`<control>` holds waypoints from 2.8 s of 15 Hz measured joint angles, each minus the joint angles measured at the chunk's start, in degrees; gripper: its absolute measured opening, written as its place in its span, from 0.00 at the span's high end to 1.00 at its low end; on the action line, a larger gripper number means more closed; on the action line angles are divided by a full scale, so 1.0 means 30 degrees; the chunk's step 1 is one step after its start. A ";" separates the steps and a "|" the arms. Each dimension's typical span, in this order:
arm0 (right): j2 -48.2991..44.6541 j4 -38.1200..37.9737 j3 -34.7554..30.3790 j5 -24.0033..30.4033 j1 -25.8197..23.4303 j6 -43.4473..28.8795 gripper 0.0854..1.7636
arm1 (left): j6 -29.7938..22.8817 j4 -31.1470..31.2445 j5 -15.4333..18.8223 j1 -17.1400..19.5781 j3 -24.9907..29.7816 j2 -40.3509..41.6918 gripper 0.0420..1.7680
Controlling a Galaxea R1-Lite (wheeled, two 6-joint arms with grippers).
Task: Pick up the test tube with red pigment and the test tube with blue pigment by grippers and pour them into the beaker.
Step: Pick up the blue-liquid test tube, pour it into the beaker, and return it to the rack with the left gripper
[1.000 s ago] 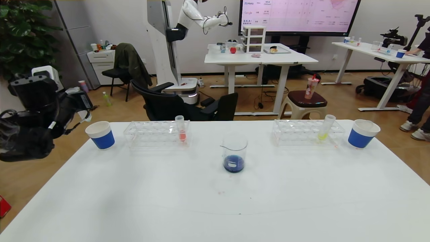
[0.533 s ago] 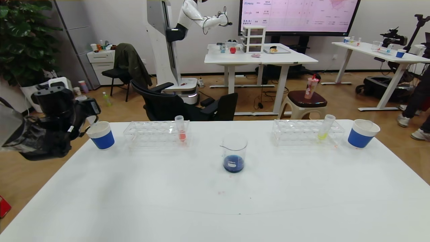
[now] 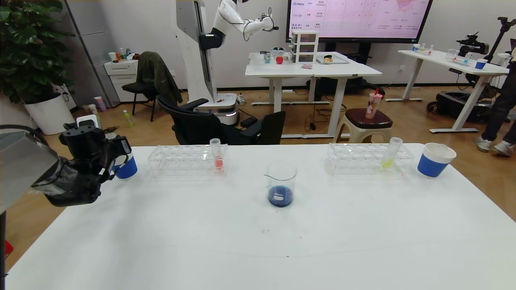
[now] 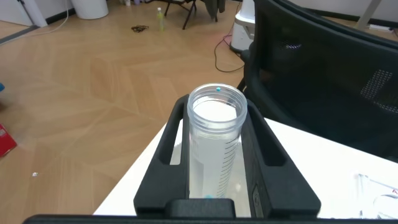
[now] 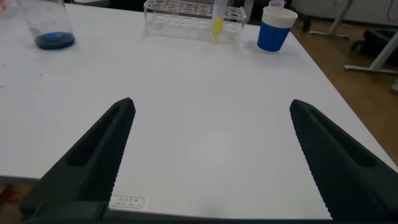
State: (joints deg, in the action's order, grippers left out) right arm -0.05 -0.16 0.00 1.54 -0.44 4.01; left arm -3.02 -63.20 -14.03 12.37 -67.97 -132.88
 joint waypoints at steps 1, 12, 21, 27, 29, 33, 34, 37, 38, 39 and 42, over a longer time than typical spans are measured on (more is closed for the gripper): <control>0.0000 -0.0008 0.0000 0.0008 0.0008 0.0000 0.02 | 0.0000 -0.0008 0.0004 -0.0012 0.0028 -0.0037 0.73; 0.0000 -0.0008 0.0000 0.0000 0.0000 -0.0008 0.02 | -0.0012 0.1154 0.0037 -0.1727 -0.0016 0.2251 0.01; 0.0000 -0.0008 0.0000 0.0000 0.0000 0.0000 0.02 | 0.2007 0.4279 0.0195 -0.6274 0.1260 0.8700 0.01; 0.0000 -0.0008 0.0000 0.0000 0.0000 -0.0008 0.02 | 0.4027 0.9618 0.0223 -0.5896 0.3990 1.7042 0.01; 0.0000 -0.0008 0.0000 0.0000 -0.0008 0.0000 0.02 | 0.4222 1.0492 0.0223 -0.5352 0.5092 1.9672 0.01; 0.0000 -0.0008 0.0000 0.0008 0.0000 -0.0008 0.02 | 0.4303 1.2568 0.0244 -0.4511 0.7416 2.5129 0.01; 0.0000 -0.0008 0.0000 0.0000 0.0000 0.0000 0.02 | 0.4287 1.3450 0.0252 -0.4446 0.7932 2.6506 0.01; 0.0000 -0.0008 0.0000 0.0008 0.0000 0.0000 0.02 | 0.4202 1.7233 0.0203 -0.4437 0.9216 3.1277 0.01; 0.0000 0.0000 0.0000 0.0008 0.0000 -0.0008 0.02 | 0.4165 1.9046 0.0150 -0.4506 0.9468 3.2955 0.01; 0.0000 -0.0008 0.0000 0.0008 0.0000 0.0000 0.02 | 0.4141 2.0691 0.0138 -0.4563 0.9651 3.4471 0.01; 0.0000 -0.0008 0.0000 0.0008 0.0000 0.0000 0.02 | 0.4076 2.3727 0.0414 -0.4535 1.0293 3.8543 0.01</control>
State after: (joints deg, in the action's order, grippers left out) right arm -0.05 -0.18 0.00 1.56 -0.44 4.01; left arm 9.20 7.98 -12.79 -1.23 -37.10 -17.25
